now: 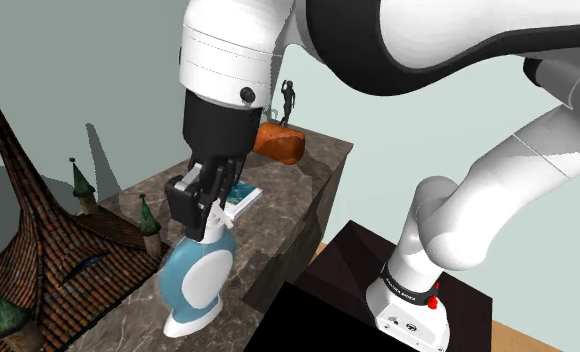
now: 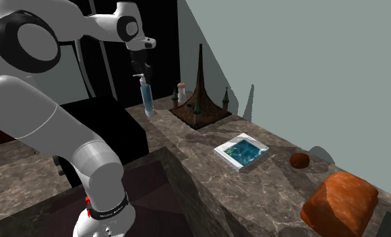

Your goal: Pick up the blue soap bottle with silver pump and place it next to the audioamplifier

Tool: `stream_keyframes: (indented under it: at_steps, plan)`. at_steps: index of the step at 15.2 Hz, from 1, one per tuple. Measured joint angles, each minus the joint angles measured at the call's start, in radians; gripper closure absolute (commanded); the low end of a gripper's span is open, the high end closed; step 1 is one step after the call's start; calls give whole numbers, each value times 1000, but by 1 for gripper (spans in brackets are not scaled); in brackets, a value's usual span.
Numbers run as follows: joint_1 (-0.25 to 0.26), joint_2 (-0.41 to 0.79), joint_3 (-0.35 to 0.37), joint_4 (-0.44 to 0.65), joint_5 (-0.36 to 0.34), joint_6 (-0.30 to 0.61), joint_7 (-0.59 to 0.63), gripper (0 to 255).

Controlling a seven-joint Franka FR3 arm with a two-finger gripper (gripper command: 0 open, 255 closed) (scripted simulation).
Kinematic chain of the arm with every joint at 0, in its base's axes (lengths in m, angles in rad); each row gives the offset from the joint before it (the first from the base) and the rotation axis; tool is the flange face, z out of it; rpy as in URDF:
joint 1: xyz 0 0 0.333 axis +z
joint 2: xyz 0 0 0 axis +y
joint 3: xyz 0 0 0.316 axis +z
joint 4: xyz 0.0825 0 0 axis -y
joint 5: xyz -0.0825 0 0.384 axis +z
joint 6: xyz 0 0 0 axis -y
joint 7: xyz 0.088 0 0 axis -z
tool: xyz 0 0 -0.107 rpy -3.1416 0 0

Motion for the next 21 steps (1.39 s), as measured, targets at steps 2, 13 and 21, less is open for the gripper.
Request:
stream_keyframes:
  at_steps: [2,13,21]
  plan:
    - [2,0,4,-24,3,24,-1,255]
    - [8,15,31,-162,16,176,-6,255]
    - [7,49,61,-239,18,287,0,255]
